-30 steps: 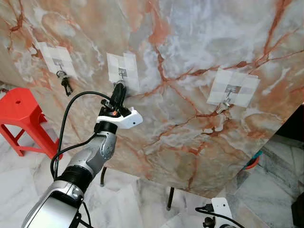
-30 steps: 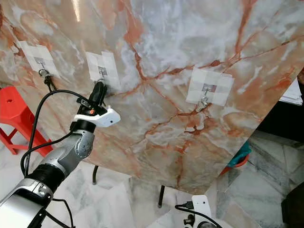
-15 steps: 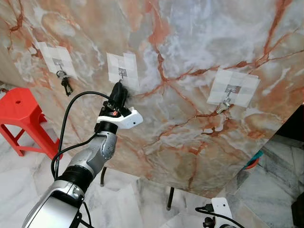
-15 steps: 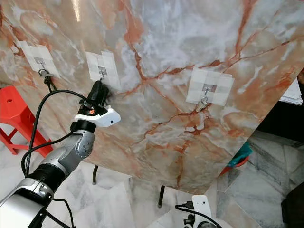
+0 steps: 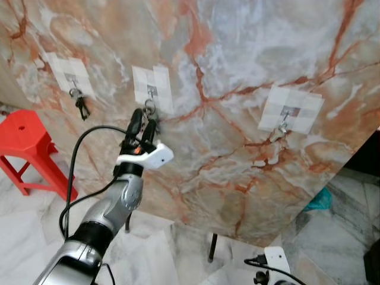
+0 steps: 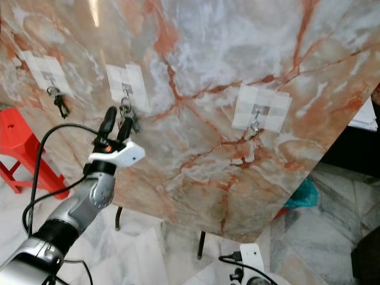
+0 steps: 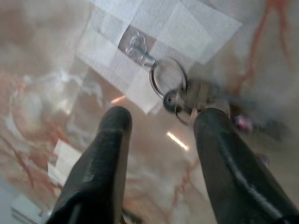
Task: Hang keys on a hook
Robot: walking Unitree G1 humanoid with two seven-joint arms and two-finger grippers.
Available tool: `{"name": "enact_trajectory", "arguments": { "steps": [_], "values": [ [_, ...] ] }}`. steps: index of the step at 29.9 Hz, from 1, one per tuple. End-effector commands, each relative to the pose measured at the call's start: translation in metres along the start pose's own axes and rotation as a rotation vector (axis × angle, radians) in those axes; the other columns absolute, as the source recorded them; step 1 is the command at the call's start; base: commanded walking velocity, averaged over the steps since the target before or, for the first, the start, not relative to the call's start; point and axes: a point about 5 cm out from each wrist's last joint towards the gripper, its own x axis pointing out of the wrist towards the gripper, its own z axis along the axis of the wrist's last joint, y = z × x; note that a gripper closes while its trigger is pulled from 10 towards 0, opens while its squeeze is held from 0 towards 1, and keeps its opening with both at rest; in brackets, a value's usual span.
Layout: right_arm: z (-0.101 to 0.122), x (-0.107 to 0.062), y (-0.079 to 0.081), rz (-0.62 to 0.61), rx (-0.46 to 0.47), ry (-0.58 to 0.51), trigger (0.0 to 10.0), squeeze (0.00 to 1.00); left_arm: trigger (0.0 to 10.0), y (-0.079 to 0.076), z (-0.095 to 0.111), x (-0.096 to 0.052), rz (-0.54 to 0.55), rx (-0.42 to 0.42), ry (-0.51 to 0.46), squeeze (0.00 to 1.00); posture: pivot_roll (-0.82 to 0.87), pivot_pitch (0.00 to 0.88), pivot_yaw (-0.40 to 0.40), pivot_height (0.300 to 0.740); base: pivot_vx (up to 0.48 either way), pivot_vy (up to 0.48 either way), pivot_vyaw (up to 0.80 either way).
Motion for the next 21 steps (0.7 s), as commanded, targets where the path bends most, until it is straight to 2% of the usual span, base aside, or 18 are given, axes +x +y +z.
{"name": "enact_trajectory", "arguments": {
  "steps": [1, 5, 7, 8, 9, 10, 11, 12, 13, 16, 17, 19, 21],
  "values": [
    [-0.003, 0.000, -0.001, -0.001, -0.001, 0.009, 10.0, 0.00, 10.0, 0.000, 0.000, -0.008, -0.006, -0.043, 0.004, 1.00, 0.00, 0.100, -0.078, 0.740, 0.000, 0.000, 0.00],
    [-0.003, 0.000, -0.001, 0.000, -0.002, 0.009, 10.0, 0.00, 10.0, -0.002, -0.003, -0.020, -0.009, -0.083, 0.024, 1.00, 0.00, 0.101, -0.079, 0.740, 0.000, 0.000, 0.00],
    [-0.003, 0.000, -0.001, 0.000, -0.003, 0.009, 10.0, 0.00, 10.0, -0.003, -0.005, -0.030, -0.014, -0.153, 0.062, 1.00, 0.00, 0.100, -0.079, 0.740, 0.000, 0.000, 0.00],
    [-0.003, 0.000, -0.001, -0.002, -0.003, 0.009, 10.0, 0.00, 10.0, -0.002, -0.013, -0.038, 0.012, -0.205, 0.128, 1.00, 0.00, 0.097, -0.078, 0.740, 0.000, 0.000, 0.00],
    [-0.003, 0.000, -0.001, -0.002, -0.003, 0.009, 10.0, 0.00, 10.0, -0.002, -0.013, -0.038, 0.012, -0.205, 0.128, 1.00, 0.00, 0.097, -0.078, 0.740, 0.000, 0.000, 0.00],
    [-0.003, 0.000, -0.001, -0.002, -0.003, 0.009, 10.0, 0.00, 10.0, -0.001, -0.018, -0.042, 0.026, -0.232, 0.171, 1.00, 0.00, 0.097, -0.078, 0.740, 0.000, 0.000, 0.00],
    [-0.003, 0.000, -0.002, -0.002, -0.004, 0.009, 10.0, 0.00, 10.0, -0.002, -0.031, -0.053, 0.042, -0.298, 0.268, 0.87, 0.00, 0.096, -0.078, 0.740, 0.000, 0.000, 0.00],
    [-0.003, 0.000, -0.002, -0.002, -0.004, 0.009, 10.0, 0.00, 10.0, -0.002, -0.031, -0.053, 0.042, -0.298, 0.268, 0.87, 0.00, 0.096, -0.078, 0.740, 0.000, 0.000, 0.00],
    [-0.003, -0.001, -0.002, -0.003, -0.005, 0.009, 10.0, 0.00, 10.0, -0.008, -0.045, -0.066, 0.004, -0.389, 0.382, 0.00, 0.00, 0.094, -0.078, 0.740, 0.000, 0.000, 0.00],
    [-0.002, 0.000, -0.002, -0.003, -0.006, 0.008, 10.0, 0.00, 10.0, -0.027, -0.061, -0.088, -0.136, -0.553, 0.548, 0.00, 0.01, 0.094, -0.076, 0.740, 0.000, 0.000, 0.00],
    [-0.002, 0.000, -0.001, -0.002, -0.005, 0.007, 10.0, 0.00, 10.0, -0.031, -0.067, -0.095, -0.159, -0.586, 0.601, 0.00, 0.01, 0.094, -0.074, 0.740, 0.000, 0.000, 0.00],
    [-0.002, 0.000, 0.000, 0.000, -0.003, 0.006, 10.0, 0.00, 10.0, -0.036, -0.083, -0.112, -0.179, -0.622, 0.745, 0.00, 0.00, 0.087, -0.062, 0.740, 0.000, 0.000, 0.00],
    [-0.002, 0.000, 0.000, -0.001, 0.003, 0.004, 10.0, 0.00, 10.0, -0.039, -0.089, -0.119, -0.189, -0.633, 0.799, 0.00, 0.00, 0.087, -0.062, 0.740, 0.000, 0.000, 0.00]
  ]
}}
